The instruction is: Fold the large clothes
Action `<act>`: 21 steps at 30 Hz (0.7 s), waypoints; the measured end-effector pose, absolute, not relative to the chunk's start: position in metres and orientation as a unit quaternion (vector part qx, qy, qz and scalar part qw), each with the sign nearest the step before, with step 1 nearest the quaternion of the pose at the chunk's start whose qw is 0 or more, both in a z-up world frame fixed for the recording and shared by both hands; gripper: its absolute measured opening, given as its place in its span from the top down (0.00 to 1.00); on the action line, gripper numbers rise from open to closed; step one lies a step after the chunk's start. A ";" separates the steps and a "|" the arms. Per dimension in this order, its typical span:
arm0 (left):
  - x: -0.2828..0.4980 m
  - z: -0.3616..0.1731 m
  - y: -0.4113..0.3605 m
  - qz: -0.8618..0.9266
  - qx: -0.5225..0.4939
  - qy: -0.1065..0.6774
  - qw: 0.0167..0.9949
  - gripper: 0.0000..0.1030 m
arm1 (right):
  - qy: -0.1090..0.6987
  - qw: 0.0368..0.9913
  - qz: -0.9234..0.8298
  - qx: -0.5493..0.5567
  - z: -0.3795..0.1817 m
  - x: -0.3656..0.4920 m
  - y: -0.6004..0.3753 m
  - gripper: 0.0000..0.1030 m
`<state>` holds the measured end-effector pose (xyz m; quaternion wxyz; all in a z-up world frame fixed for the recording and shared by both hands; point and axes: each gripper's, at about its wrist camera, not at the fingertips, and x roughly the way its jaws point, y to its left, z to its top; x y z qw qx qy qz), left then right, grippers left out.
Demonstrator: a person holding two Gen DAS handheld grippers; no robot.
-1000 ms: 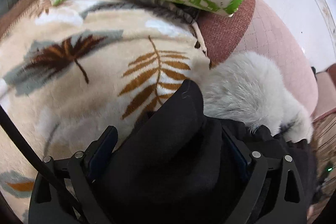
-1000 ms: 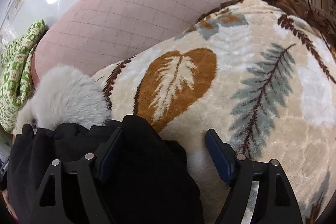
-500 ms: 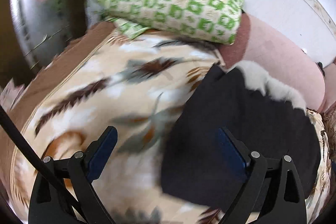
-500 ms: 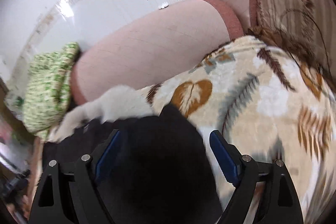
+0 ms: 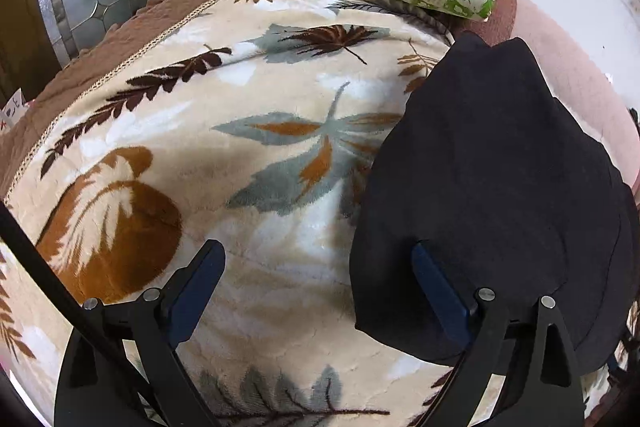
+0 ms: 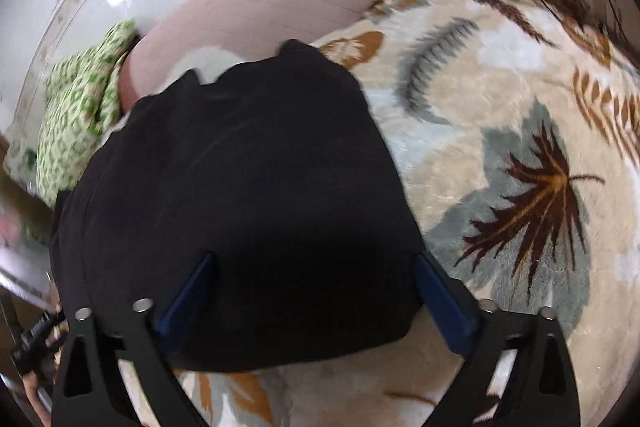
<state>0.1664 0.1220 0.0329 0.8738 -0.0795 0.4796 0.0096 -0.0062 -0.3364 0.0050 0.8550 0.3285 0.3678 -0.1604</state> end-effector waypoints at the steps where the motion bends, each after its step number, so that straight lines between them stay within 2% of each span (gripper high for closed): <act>1: 0.166 0.035 0.124 0.005 -0.086 0.482 0.872 0.08 | 0.363 0.855 -0.162 0.333 0.006 -0.007 -0.337 0.02; 8: 0.147 0.041 0.163 -0.112 -0.268 0.483 0.826 0.08 | 0.348 0.858 -0.170 0.338 0.025 -0.025 -0.331 0.02; 12: 0.146 0.028 0.171 -0.161 -0.326 0.494 0.790 0.08 | 0.340 0.839 -0.164 0.393 0.023 -0.047 -0.330 0.02; 17: 0.149 0.018 0.172 -0.163 -0.354 0.509 0.768 0.08 | 0.319 0.813 -0.149 0.464 0.011 -0.072 -0.325 0.02; 21: 0.146 0.023 0.168 -0.166 -0.334 0.505 0.778 0.08 | 0.339 0.811 -0.144 0.454 0.005 -0.065 -0.314 0.02</act>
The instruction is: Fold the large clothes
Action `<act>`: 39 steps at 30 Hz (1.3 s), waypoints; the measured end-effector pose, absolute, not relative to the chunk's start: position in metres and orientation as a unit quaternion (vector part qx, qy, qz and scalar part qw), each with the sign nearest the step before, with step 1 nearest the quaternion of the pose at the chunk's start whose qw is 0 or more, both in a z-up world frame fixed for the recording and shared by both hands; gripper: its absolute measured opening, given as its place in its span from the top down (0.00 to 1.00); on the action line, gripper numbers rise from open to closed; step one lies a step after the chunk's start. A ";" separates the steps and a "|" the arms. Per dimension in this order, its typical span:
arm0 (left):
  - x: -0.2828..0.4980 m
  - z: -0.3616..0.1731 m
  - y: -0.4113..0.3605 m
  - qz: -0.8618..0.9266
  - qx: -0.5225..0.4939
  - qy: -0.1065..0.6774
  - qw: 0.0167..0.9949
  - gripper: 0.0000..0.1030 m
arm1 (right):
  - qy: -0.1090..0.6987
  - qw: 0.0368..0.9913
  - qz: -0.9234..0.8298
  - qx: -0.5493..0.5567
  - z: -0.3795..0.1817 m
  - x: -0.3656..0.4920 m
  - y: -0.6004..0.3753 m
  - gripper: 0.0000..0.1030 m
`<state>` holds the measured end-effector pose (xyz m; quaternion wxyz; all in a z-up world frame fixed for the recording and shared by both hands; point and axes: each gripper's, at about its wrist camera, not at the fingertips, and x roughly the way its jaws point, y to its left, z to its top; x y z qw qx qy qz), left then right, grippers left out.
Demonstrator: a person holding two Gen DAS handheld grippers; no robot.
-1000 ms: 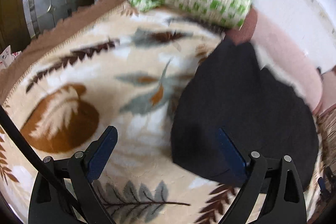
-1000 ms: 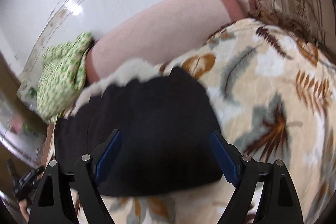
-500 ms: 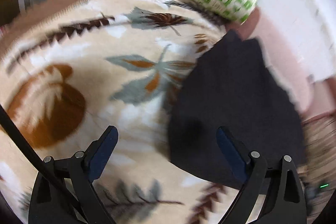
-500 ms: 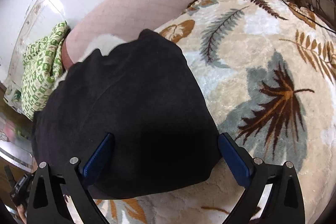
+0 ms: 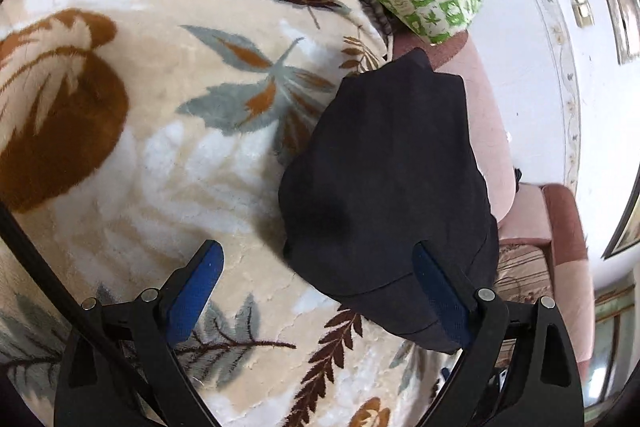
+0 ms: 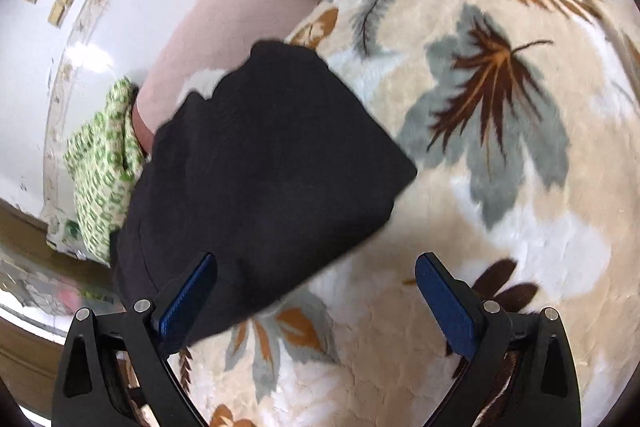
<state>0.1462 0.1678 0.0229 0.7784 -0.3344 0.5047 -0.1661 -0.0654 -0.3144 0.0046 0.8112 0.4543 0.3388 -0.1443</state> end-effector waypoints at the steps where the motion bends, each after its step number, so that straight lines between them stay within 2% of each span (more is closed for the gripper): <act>1: 0.145 0.024 0.167 -0.166 -0.326 0.502 0.784 0.08 | 0.341 0.816 -0.144 0.444 0.006 -0.062 -0.311 0.02; 10: 0.155 0.024 0.156 -0.208 -0.331 0.474 0.789 0.08 | 0.348 0.808 -0.136 0.455 -0.009 -0.045 -0.310 0.02; 19: 0.178 -0.003 0.147 -0.248 -0.385 0.477 0.750 0.08 | 0.310 0.813 -0.114 0.480 -0.016 -0.044 -0.324 0.02; 39: 0.177 0.008 0.098 -0.204 -0.279 0.465 0.815 0.05 | 0.285 0.849 -0.078 0.438 -0.020 -0.002 -0.326 0.00</act>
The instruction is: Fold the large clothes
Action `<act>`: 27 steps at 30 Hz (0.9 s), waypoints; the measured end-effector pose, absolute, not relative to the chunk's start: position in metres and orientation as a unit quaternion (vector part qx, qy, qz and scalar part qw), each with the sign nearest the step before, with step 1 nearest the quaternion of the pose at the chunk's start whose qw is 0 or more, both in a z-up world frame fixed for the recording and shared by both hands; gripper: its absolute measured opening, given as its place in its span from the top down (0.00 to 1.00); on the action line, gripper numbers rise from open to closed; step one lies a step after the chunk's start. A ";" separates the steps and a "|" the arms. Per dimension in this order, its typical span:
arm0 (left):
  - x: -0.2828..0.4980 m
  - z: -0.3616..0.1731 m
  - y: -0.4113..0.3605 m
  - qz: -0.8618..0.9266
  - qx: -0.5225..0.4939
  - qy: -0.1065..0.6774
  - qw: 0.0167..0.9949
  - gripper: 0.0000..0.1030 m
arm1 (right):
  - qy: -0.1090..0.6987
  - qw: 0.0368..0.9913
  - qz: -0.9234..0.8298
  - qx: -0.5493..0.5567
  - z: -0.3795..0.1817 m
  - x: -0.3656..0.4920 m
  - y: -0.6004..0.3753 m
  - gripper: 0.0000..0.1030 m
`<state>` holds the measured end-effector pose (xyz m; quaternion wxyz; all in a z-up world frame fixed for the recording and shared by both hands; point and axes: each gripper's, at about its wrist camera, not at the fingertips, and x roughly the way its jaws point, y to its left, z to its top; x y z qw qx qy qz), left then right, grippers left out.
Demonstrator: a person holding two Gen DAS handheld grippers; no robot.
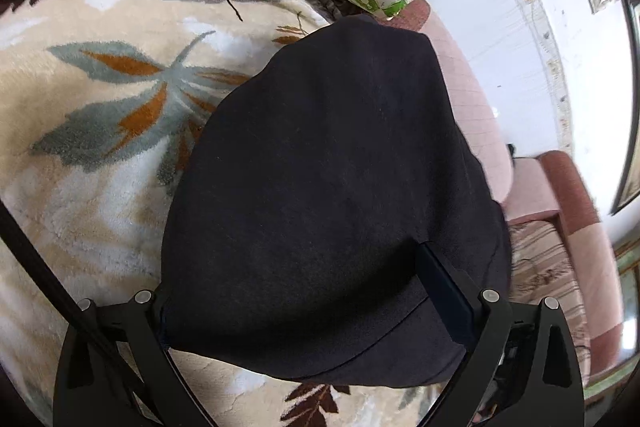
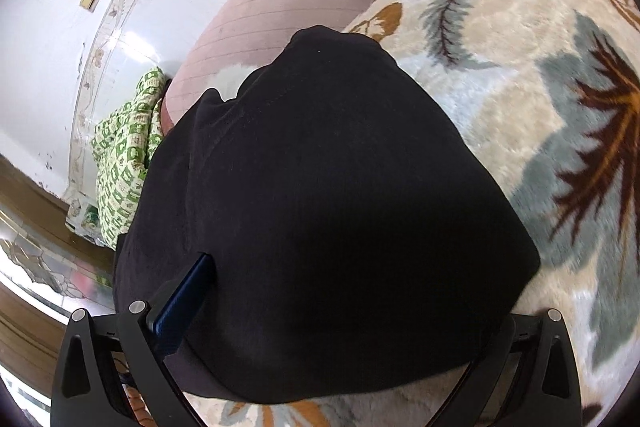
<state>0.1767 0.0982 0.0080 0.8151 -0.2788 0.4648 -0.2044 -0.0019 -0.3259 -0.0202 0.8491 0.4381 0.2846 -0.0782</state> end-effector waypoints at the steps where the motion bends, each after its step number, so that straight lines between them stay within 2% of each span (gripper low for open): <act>1: 0.175 0.009 0.095 -0.194 -0.266 0.466 0.821 0.06 | 0.286 0.849 -0.081 0.436 -0.020 0.001 -0.326 0.00; 4: 0.169 0.020 0.088 -0.166 -0.230 0.471 0.835 0.31 | 0.290 0.842 -0.086 0.447 -0.015 0.004 -0.326 0.03; 5: 0.165 0.027 0.086 -0.159 -0.217 0.466 0.843 0.45 | 0.290 0.841 -0.088 0.448 -0.012 0.002 -0.326 0.09; 7: 0.159 0.039 0.082 -0.153 -0.198 0.456 0.854 0.61 | 0.288 0.844 -0.088 0.444 -0.003 0.000 -0.327 0.20; 8: 0.157 0.045 0.082 -0.152 -0.191 0.450 0.859 0.65 | 0.285 0.845 -0.084 0.444 0.002 -0.001 -0.327 0.28; 9: 0.153 0.050 0.081 -0.151 -0.188 0.445 0.862 0.67 | 0.283 0.846 -0.082 0.443 0.006 -0.002 -0.327 0.35; 11: 0.150 0.056 0.081 -0.149 -0.185 0.440 0.866 0.70 | 0.279 0.852 -0.081 0.435 0.016 -0.004 -0.325 0.41; 15: 0.144 0.066 0.085 -0.143 -0.188 0.439 0.867 0.73 | 0.270 0.858 -0.076 0.430 0.032 -0.007 -0.323 0.49; 27: 0.120 0.090 0.086 -0.138 -0.176 0.433 0.873 0.75 | 0.254 0.863 -0.053 0.433 0.063 -0.025 -0.317 0.52</act>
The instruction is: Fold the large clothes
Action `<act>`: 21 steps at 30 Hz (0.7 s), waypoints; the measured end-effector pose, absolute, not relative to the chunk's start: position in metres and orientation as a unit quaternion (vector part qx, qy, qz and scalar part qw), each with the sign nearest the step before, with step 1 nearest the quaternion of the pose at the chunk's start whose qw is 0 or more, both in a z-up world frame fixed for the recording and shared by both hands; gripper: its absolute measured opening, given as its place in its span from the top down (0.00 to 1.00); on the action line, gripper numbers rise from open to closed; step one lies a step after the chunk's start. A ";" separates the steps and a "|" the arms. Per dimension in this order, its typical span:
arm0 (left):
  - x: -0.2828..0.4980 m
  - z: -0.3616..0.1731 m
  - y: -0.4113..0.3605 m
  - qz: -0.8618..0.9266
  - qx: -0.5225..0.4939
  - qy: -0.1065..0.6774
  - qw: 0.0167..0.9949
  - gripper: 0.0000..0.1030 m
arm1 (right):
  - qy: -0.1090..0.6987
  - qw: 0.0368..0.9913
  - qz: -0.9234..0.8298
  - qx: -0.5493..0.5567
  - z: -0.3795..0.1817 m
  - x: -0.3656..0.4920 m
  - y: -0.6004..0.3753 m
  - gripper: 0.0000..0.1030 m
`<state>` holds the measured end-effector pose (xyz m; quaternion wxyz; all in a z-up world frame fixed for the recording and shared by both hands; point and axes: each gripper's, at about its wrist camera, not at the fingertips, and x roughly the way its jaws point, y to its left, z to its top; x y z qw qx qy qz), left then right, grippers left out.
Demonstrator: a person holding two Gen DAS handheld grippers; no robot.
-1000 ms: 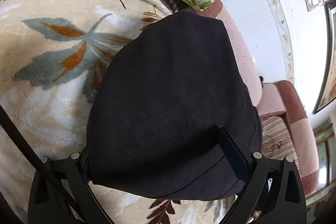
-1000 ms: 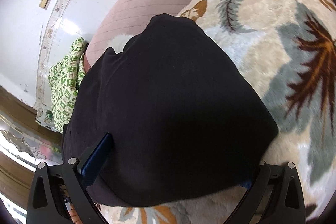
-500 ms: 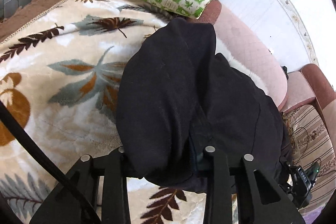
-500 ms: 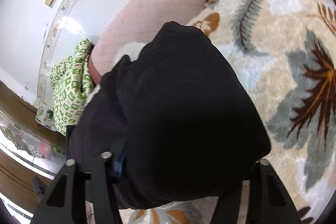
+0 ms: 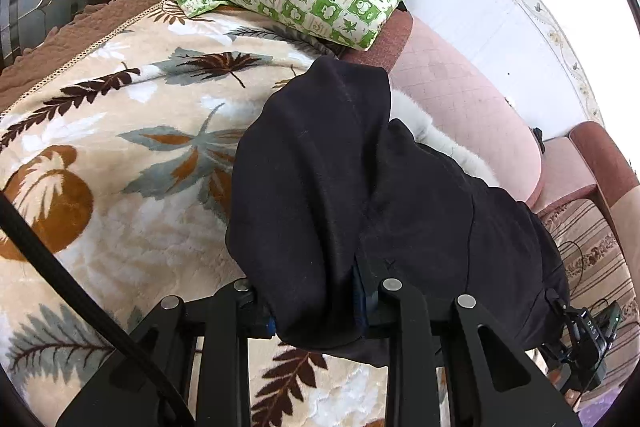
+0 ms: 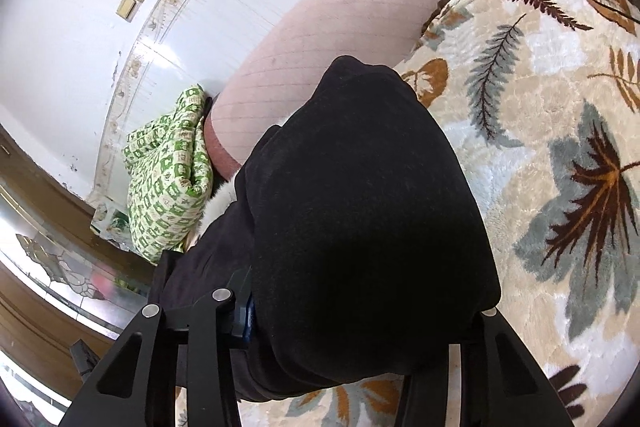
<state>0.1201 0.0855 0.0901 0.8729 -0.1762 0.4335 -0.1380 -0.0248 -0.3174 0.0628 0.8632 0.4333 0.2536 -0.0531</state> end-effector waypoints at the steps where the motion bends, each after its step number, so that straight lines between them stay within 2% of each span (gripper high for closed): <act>1: 0.119 0.091 0.086 -0.137 -0.175 0.434 0.873 0.75 | 0.255 0.863 -0.053 0.434 0.064 -0.026 -0.317 0.52; 21: 0.097 0.097 0.097 -0.115 -0.154 0.436 0.879 0.78 | 0.276 0.867 -0.045 0.413 0.069 -0.040 -0.301 0.52</act>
